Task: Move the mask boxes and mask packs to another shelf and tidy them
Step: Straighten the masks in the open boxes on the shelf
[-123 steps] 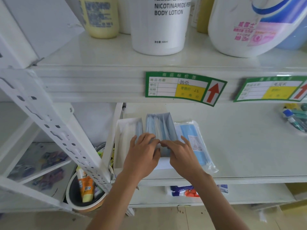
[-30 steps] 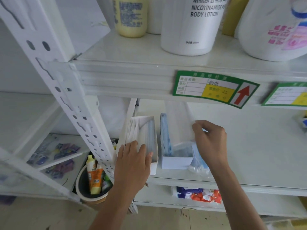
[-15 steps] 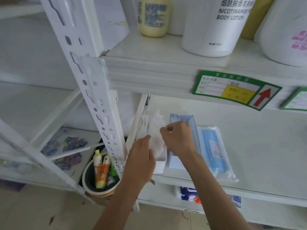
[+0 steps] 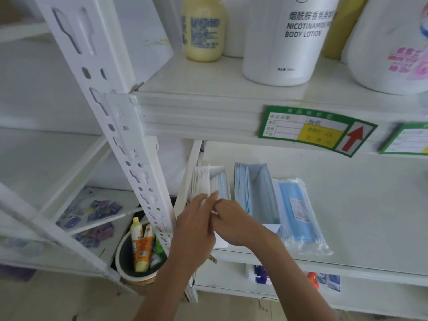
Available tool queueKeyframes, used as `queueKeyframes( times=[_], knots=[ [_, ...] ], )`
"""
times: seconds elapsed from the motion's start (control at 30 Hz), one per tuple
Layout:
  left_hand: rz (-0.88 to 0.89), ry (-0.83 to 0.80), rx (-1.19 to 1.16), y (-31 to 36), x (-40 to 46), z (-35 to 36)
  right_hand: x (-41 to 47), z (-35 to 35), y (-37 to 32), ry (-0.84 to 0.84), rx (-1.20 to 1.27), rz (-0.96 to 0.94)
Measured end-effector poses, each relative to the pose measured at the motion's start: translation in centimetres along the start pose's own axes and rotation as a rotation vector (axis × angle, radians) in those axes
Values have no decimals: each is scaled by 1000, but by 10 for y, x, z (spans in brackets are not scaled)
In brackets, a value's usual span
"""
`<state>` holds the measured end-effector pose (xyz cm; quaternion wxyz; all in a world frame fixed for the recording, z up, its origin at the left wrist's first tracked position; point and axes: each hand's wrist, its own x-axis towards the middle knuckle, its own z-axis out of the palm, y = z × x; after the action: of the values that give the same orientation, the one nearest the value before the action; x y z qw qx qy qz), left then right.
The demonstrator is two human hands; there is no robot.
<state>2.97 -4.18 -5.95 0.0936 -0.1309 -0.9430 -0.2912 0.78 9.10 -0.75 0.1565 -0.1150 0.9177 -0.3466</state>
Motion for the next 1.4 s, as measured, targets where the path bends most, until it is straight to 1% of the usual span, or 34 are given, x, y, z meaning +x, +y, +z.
queueKeyframes(
  times=[0.07, 0.1, 0.13, 0.23, 0.3, 0.37, 0.43, 0.5, 0.7, 0.77, 0.87, 0.97, 1.07, 1.17, 1.23, 1.4],
  knots=[
    [-34, -61, 7, 0, 1, -5, -8, -2, 1, 18, 6, -41],
    [-62, -78, -10, 1, 2, -7, -11, -2, 3, 61, -12, -59],
    [-84, -91, -22, 2, 3, -9, -13, 1, 5, 138, -52, -83],
    [-116, -123, -13, 7, 7, -11, -18, 8, 12, 371, -281, -88],
    [-141, -111, 23, 11, 11, -11, -20, 10, 16, 423, -417, -42],
    [-108, -105, 150, 11, 17, -9, -20, 12, 19, 396, -528, -4],
    [-53, -127, 287, 8, 24, -4, -21, 13, 21, 369, -587, 16],
    [-18, -168, 341, 5, 29, -2, -22, 14, 21, 362, -630, 9],
    [81, -257, 502, 3, 36, -1, -23, 19, 20, 400, -611, 9],
    [72, -271, 516, 2, 36, -5, -21, 18, 20, 410, -594, 28],
    [32, -243, 510, 4, 34, -8, -17, 18, 21, 419, -573, 63],
    [-25, -209, 472, 8, 34, -8, -14, 18, 22, 428, -561, 66],
    [-57, -229, 466, 9, 37, -7, -15, 16, 25, 430, -588, 55],
    [-21, -258, 471, 5, 35, -5, -16, 17, 23, 446, -641, 40],
    [5, -244, 456, 4, 33, -6, -14, 18, 21, 468, -658, 50],
    [30, -252, 510, 3, 32, -8, -7, 14, 17, 464, -588, 114]
  ],
)
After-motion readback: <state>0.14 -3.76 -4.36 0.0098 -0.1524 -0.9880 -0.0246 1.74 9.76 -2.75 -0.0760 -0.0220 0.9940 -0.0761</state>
